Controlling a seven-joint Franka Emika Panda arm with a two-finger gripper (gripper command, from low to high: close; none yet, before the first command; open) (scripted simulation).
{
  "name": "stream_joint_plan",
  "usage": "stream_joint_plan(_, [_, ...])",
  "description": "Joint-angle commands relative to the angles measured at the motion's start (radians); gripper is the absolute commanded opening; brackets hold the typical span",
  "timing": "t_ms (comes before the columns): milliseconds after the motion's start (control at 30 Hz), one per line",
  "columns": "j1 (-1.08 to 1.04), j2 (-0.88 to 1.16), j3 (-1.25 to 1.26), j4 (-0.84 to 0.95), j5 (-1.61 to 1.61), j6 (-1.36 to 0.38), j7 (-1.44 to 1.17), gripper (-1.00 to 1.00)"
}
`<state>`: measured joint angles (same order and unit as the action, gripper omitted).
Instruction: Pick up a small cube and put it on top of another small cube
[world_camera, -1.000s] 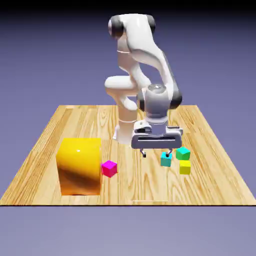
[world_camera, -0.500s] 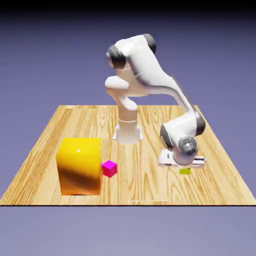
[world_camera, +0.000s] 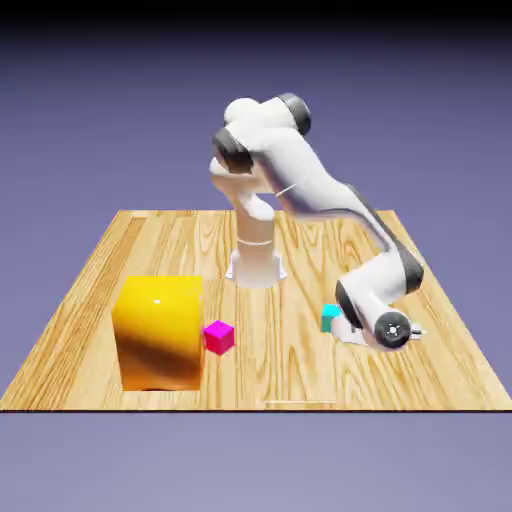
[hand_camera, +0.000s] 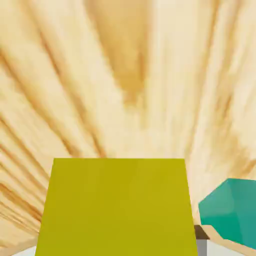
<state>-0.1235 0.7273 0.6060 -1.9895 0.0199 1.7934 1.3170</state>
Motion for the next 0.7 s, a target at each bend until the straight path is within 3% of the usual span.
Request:
stream_joint_plan(0, [0.016,-0.028,-0.028,-0.029,-0.046,0.008,-0.042,-1.00])
stream_joint_plan(667, [0.339,-0.581,-0.584,-0.604,-0.916,0.185,-0.885,-1.00])
